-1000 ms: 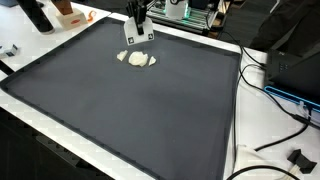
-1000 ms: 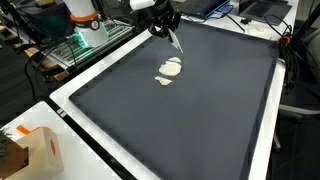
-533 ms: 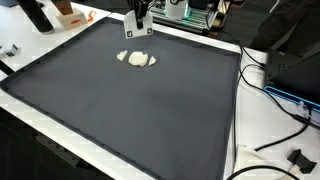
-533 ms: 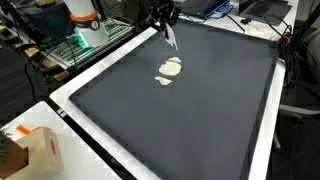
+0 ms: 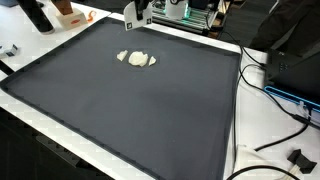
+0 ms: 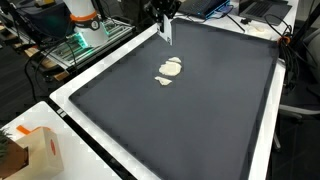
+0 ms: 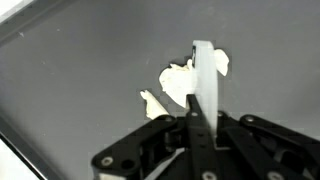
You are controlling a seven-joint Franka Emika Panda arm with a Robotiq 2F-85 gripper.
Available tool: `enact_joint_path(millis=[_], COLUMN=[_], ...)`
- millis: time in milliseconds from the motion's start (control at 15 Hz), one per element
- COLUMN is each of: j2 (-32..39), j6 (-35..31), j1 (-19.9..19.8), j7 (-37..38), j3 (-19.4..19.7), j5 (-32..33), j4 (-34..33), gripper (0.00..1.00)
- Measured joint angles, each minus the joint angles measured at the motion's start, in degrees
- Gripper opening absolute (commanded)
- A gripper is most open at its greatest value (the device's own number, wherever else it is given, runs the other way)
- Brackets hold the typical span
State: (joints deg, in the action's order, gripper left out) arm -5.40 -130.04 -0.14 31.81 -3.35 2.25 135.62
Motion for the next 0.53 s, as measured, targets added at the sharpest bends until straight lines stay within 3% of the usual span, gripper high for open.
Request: enact_joint_path(millis=[533], j2=[9.09], j6=[12.37], j1=[1.35], j7=[7.79], j3=[-0.81], j5=[14.57], j4=[-10.39], gripper=[0.01])
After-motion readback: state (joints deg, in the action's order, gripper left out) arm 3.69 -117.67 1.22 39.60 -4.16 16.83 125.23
